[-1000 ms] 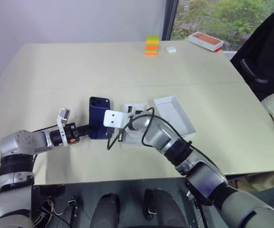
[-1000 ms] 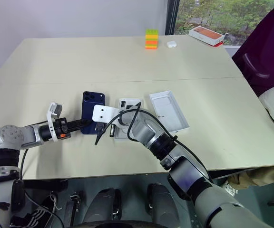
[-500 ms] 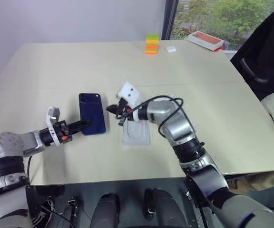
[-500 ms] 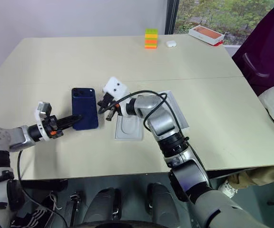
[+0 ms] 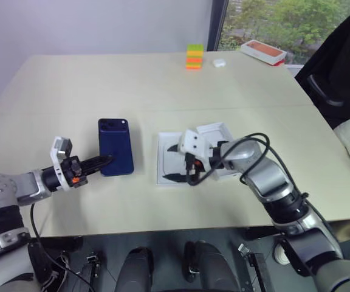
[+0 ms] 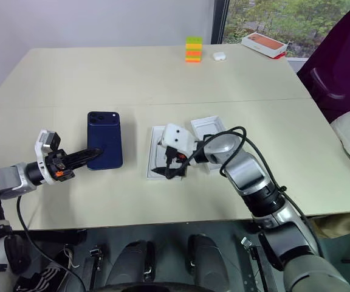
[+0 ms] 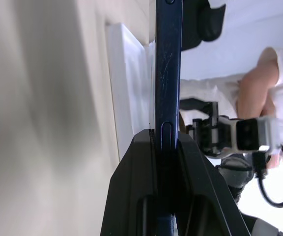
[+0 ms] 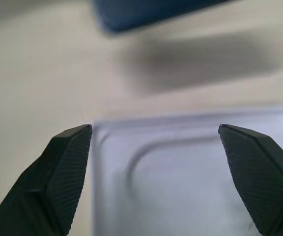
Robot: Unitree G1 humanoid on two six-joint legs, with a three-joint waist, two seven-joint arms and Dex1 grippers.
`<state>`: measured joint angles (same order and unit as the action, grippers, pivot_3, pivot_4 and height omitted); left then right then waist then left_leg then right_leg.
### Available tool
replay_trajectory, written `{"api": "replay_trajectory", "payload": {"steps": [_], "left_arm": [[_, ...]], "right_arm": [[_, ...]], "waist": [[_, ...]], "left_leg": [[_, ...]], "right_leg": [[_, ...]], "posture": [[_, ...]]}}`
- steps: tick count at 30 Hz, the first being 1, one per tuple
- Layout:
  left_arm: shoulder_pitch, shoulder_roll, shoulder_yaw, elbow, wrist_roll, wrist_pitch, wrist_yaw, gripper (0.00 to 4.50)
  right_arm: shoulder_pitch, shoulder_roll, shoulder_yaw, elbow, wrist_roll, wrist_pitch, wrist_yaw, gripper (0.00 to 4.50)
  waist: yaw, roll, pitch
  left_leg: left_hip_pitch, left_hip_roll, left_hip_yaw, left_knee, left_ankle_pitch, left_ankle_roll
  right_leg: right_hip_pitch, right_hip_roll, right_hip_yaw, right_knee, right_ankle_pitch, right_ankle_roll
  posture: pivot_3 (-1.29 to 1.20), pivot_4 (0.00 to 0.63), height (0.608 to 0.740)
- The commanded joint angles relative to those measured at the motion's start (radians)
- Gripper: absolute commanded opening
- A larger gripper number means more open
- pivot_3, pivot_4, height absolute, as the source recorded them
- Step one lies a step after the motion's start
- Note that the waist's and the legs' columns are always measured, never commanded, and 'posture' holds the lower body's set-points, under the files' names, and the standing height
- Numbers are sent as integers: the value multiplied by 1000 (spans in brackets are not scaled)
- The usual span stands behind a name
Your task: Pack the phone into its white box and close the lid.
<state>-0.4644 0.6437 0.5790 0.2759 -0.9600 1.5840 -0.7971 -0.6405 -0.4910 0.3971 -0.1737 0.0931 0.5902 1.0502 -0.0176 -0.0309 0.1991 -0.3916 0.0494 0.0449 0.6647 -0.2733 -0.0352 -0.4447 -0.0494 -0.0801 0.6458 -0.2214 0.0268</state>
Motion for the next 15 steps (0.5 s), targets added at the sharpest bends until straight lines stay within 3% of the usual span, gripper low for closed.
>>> {"api": "replay_trajectory", "payload": {"steps": [1,14,15], "left_arm": [[3,19,17,-39,-35,-6,-13,125],[-16,32,-10,-34,-31,-19,-17,125],[-16,32,-10,-34,-31,-20,-17,125]], "right_arm": [[5,-42,25,-92,14,-3,47,4440],[-6,-49,169,-5,-132,1,-3,4440],[-5,-46,167,2,-132,8,-5,4210]], "waist": [[0,0,0],[4,-1,0],[4,-1,0]], "left_leg": [[0,0,0,0,0,0],[0,0,0,0,0,0],[0,0,0,0,0,0]], "right_leg": [[0,0,0,0,0,0],[0,-1,0,-1,0,0],[0,-1,0,-1,0,0]], "posture": [[0,150,740],[0,150,740],[0,150,740]]}}
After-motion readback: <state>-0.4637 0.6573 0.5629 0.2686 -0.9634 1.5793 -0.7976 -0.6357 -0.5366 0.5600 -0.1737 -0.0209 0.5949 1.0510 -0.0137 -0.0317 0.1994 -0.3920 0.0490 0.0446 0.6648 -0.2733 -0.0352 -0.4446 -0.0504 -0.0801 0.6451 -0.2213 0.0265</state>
